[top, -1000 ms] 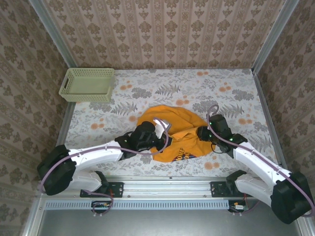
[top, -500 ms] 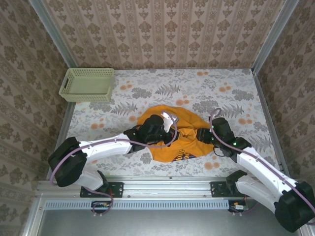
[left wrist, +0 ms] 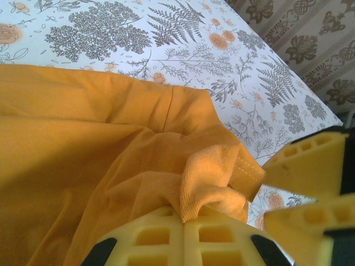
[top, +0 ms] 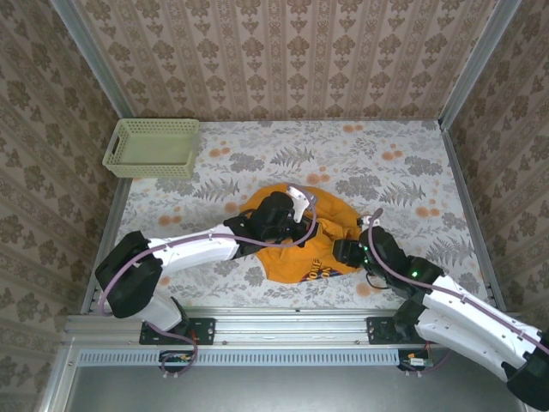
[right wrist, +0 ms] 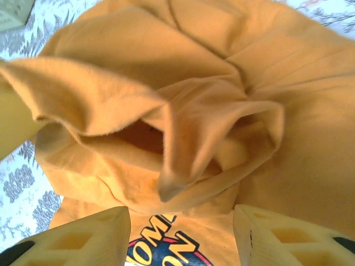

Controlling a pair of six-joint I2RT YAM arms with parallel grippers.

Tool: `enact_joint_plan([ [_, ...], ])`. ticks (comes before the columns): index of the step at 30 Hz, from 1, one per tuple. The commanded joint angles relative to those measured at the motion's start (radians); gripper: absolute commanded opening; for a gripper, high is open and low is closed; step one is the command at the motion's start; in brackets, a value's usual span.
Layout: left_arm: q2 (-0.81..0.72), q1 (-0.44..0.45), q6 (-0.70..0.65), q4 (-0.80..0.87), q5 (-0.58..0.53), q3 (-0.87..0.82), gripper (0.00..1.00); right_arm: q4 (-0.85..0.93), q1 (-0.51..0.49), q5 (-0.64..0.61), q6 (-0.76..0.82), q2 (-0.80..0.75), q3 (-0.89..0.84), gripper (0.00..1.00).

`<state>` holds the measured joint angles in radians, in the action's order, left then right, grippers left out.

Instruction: Fold the inside-out t-shirt

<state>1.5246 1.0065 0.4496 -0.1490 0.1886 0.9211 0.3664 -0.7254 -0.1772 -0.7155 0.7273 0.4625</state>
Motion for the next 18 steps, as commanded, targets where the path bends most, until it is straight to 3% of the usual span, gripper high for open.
enact_joint_plan([
  [1, 0.001, 0.001, 0.015, 0.013, 0.021, 0.025, 0.0, -0.042, -0.019, -0.08, -0.055, 0.068, 0.002, 0.57],
  [8, -0.023, 0.013, 0.007, -0.004, 0.045, 0.001, 0.0, -0.041, 0.002, -0.256, -0.07, 0.23, 0.092, 0.54],
  [14, -0.043, 0.039, -0.014, -0.018, 0.071, -0.011, 0.0, -0.05, 0.039, -0.278, -0.035, 0.317, 0.167, 0.51],
  [18, -0.05, 0.048, -0.015, -0.032, 0.078, -0.019, 0.0, -0.052, 0.066, -0.259, -0.027, 0.32, 0.174, 0.56],
])
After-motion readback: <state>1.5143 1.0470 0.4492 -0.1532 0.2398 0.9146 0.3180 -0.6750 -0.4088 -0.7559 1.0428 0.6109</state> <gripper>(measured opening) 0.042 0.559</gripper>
